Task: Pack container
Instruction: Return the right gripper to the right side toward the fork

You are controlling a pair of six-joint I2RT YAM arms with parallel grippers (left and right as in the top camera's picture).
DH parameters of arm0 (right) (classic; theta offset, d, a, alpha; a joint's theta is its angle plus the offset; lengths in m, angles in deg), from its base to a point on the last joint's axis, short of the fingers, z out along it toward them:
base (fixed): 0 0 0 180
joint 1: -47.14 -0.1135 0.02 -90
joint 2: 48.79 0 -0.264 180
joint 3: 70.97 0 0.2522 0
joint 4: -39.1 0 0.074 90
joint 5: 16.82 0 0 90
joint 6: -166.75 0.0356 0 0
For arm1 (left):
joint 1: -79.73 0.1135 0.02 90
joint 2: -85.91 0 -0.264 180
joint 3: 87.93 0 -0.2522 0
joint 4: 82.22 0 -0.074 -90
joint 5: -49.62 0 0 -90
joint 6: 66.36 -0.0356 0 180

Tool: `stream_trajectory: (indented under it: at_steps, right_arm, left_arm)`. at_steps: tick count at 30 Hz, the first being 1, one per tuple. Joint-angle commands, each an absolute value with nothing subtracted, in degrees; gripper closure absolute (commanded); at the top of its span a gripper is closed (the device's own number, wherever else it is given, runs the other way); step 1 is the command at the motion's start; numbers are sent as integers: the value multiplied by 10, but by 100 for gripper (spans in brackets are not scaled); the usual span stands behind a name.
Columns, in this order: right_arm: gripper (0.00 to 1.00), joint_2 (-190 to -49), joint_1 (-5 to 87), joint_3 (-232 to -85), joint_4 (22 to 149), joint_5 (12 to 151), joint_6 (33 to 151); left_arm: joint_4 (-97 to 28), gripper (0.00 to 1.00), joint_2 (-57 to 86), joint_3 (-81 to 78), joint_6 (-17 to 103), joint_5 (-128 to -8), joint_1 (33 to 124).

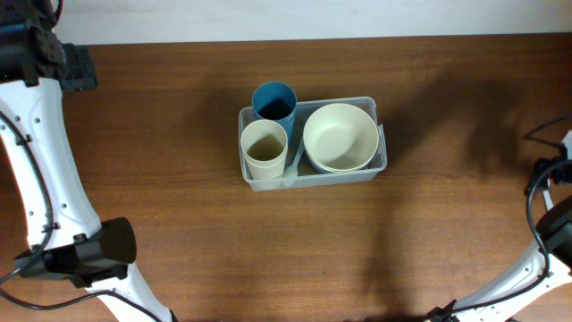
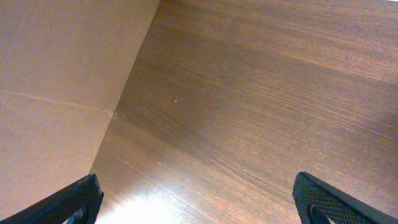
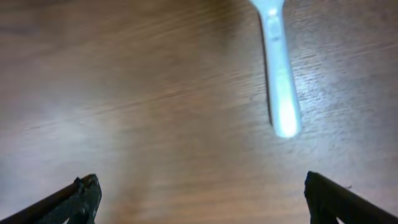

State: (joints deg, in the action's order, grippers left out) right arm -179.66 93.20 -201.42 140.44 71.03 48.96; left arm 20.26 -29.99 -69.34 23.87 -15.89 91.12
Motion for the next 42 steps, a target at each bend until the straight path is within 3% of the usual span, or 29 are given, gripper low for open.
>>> stream_trajectory:
  at_steps: [1, 17, 42]
  right_arm:
    - [1, -1785, 942, -1987, 1366, 671, 454]
    - [2, -1797, 949, -1909, 1228, 669, 357]
    - [1, -1797, 948, -1826, 1125, 669, 356]
  left_arm:
    - [203, 0, -303, -702, 240, -153, 915]
    - [203, 0, -303, -702, 240, -153, 915]
    - [203, 0, -303, -702, 240, -153, 915]
